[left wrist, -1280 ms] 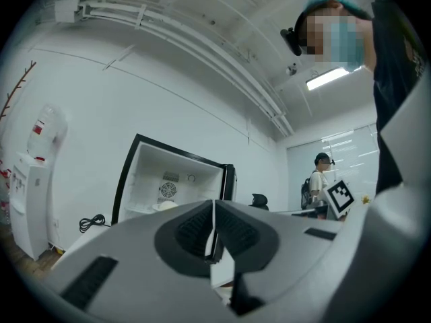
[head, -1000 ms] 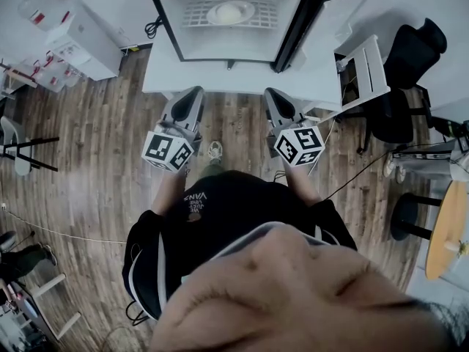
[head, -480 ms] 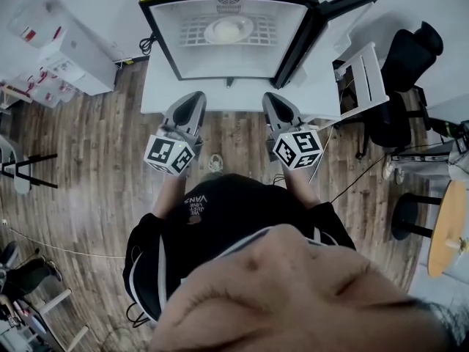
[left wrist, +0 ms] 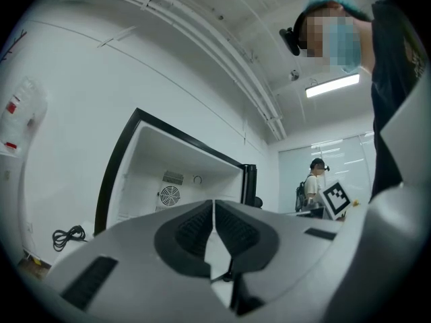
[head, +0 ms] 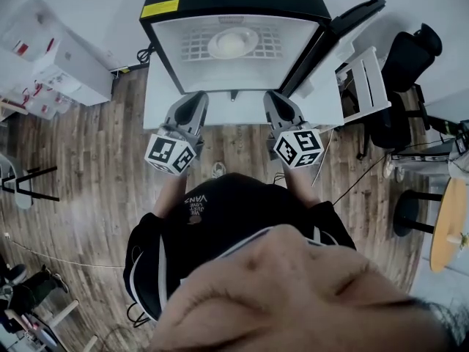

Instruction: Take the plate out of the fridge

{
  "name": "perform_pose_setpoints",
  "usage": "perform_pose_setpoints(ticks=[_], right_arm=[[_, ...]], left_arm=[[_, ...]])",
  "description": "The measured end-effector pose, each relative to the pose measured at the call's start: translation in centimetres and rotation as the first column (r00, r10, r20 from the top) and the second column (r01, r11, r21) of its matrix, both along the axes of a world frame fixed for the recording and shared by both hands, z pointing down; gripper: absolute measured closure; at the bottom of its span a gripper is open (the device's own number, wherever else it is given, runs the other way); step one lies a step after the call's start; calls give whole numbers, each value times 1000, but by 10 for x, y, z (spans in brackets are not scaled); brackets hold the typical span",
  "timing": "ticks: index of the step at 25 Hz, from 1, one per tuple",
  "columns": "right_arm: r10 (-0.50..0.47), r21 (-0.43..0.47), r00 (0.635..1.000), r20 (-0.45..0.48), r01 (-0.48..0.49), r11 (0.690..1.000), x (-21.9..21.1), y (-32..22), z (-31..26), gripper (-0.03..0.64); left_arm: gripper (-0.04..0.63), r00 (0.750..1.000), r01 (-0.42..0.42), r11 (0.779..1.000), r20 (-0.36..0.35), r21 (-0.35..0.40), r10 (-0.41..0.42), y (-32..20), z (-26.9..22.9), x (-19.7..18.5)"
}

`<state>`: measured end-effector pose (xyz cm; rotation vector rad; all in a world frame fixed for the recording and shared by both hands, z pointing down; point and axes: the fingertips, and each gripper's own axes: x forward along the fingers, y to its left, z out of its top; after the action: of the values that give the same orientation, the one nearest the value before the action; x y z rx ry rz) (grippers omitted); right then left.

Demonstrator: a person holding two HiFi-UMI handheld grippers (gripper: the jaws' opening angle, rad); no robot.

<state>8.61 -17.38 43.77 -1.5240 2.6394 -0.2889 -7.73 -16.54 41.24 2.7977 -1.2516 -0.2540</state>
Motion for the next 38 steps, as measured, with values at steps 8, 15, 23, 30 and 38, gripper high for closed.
perform_pose_setpoints(ticks=[8,15,23,30,38], right_arm=[[36,5,999,2,-36,999,-16,-27,-1,604],[85,-2,996,7,-85,996,-22,-44,2,604],[129,-8,992,-12,-129,992,-26,-56,6,604],[127,-12,992,-21,-127,992,-29,-69,6,604],[102,-5,994,-29,-102,995,-18,-94,0,604]], left_arm=[[574,999,-32,999,-16,-7,32,-33,2,-16],[574,997,-76,997,-17,-31,75,-58,10,-22],[574,990,-138,990,-18,-32,138,-73,15,-23],[574,989,-146,988,-29,-54,145,-86,22,-22],[574,992,-120,991,-33,-57,118,-106,20,-11]])
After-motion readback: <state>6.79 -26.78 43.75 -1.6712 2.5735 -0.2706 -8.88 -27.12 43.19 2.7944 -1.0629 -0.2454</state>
